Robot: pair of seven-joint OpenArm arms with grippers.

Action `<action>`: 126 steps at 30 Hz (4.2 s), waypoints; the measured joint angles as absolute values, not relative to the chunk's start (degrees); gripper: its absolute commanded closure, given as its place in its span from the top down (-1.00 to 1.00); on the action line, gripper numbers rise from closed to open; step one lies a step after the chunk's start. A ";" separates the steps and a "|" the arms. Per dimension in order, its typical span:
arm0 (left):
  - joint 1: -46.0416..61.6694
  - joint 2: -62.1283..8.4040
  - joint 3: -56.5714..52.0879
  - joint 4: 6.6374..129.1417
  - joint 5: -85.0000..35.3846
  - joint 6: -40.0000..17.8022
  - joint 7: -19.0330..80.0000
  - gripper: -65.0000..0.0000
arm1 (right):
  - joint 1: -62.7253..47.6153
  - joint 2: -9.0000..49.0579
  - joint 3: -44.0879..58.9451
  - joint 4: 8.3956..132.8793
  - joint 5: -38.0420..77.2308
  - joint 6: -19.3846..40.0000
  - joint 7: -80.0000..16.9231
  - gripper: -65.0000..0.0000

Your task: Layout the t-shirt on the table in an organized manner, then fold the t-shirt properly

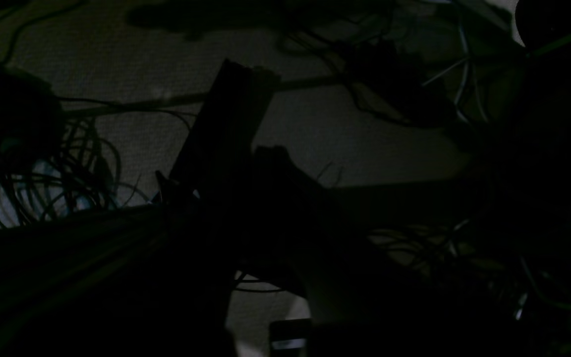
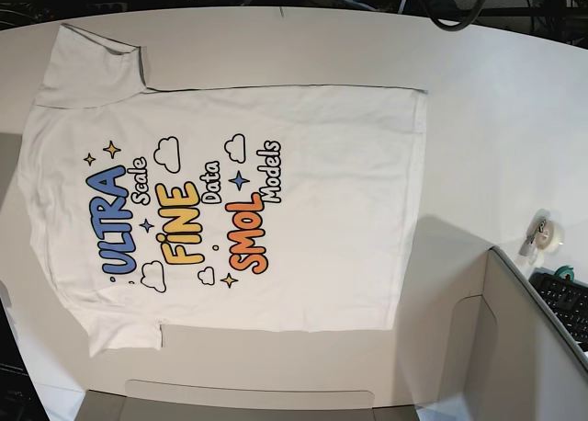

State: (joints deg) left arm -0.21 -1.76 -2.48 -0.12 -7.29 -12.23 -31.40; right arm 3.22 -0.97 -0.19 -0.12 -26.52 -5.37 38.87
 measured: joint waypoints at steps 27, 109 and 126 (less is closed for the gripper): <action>5.45 -1.54 1.89 -0.16 -7.55 -12.60 -38.96 -1.00 | -2.96 -0.62 -0.19 -0.16 -29.89 -5.43 49.54 -0.99; 9.39 -4.67 1.85 0.01 -7.38 -16.29 -71.61 -1.00 | -13.32 5.52 -15.20 -0.01 -29.78 -14.02 74.19 -0.99; 9.87 -4.67 -1.13 -0.01 -7.29 -16.58 -71.72 -1.00 | -15.29 6.61 -15.20 0.12 -29.67 -14.04 74.41 -0.99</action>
State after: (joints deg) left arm 9.87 -4.67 -1.13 -0.01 -7.29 -16.58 -71.72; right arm -15.29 6.61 -15.20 0.12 -29.67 -14.04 74.41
